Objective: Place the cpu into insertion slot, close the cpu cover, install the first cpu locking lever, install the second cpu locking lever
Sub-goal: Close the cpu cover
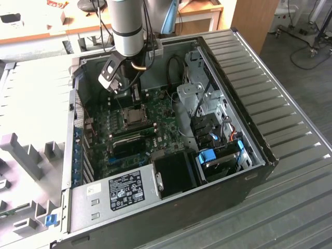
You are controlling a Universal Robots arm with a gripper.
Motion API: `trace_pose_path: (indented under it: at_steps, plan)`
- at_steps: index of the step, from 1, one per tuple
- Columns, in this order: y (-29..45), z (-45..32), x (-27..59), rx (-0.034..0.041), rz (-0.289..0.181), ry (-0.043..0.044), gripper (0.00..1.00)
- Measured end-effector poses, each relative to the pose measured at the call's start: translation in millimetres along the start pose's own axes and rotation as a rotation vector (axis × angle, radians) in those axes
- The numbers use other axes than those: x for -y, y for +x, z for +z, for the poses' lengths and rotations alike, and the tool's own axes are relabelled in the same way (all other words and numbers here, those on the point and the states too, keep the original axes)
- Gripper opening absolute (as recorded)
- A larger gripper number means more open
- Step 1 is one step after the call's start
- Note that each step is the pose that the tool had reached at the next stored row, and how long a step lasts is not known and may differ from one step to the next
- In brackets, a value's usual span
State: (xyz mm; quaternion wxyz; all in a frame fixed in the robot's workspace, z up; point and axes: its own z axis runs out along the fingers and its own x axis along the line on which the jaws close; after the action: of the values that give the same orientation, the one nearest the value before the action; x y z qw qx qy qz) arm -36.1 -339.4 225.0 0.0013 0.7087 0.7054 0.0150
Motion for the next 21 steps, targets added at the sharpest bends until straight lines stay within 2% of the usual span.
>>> trace_pose_path:
  at_steps: [4, 8, 21]
  plan:
    - [0.0, 0.1, 0.0, -0.0006, -0.019, 0.0003, 0.1]
    - [0.0, 0.1, 0.0, -0.0016, -0.067, 0.0013, 0.1]
    - [0.0, 0.6, 0.0, -0.007, -0.301, 0.0059, 0.1]
